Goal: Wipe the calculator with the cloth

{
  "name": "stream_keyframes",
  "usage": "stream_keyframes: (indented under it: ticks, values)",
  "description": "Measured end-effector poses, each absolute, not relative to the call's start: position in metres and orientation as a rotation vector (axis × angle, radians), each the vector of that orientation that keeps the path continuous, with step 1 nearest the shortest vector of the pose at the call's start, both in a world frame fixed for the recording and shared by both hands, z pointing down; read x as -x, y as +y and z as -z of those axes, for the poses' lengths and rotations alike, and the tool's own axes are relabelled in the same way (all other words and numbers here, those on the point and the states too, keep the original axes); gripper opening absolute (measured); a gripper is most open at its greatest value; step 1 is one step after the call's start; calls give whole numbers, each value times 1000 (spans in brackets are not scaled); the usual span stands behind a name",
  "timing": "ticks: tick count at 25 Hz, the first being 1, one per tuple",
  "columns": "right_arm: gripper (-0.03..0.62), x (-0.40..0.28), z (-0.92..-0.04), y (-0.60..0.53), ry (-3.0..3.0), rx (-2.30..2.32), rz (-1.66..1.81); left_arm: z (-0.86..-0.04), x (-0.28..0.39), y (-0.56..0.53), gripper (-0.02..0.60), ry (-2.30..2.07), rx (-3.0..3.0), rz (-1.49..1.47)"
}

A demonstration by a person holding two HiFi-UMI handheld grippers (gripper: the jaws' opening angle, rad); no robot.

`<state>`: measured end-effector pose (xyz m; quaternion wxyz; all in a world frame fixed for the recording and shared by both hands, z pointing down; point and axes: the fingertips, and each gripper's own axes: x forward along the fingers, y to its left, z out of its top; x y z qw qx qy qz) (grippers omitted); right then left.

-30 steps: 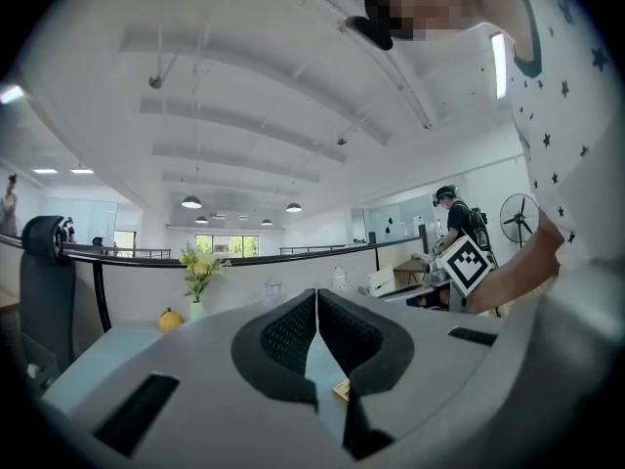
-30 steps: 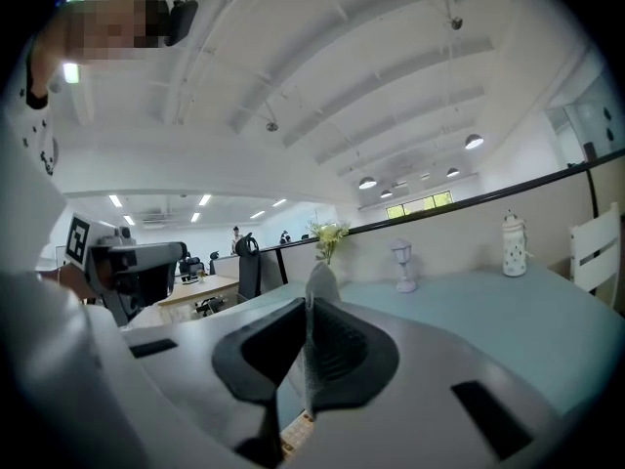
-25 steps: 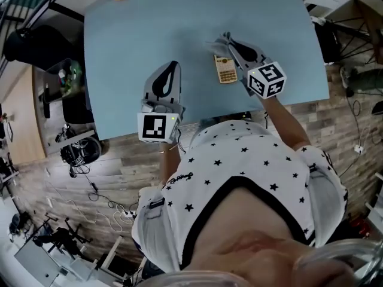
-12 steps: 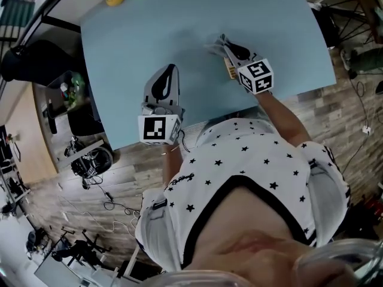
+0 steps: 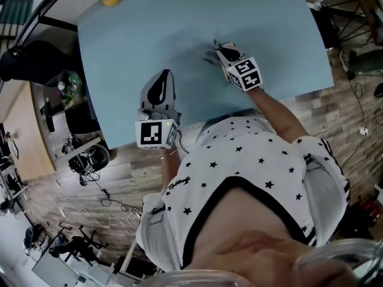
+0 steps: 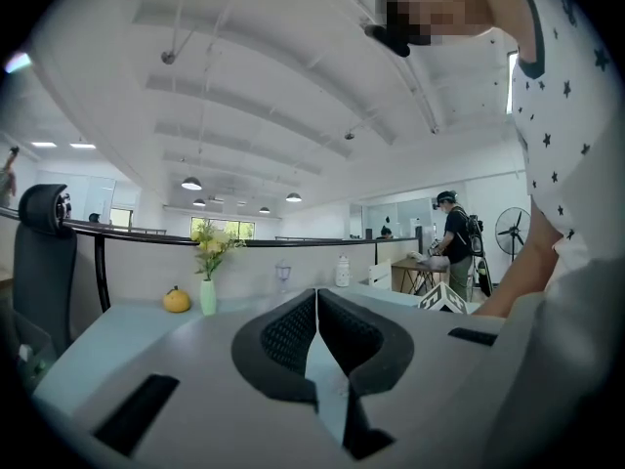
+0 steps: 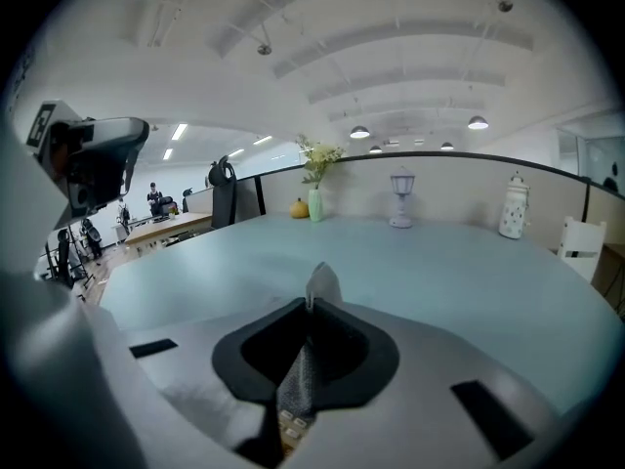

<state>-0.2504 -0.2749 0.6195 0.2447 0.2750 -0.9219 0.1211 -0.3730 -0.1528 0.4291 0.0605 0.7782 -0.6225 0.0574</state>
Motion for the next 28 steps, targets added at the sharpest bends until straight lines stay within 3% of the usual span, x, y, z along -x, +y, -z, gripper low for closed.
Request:
stream_keyframes:
  ticks: [28]
  values:
    - [20, 160, -639, -318, -2399, -913, -384, -430, 317, -175, 31, -1801, -2374, -199]
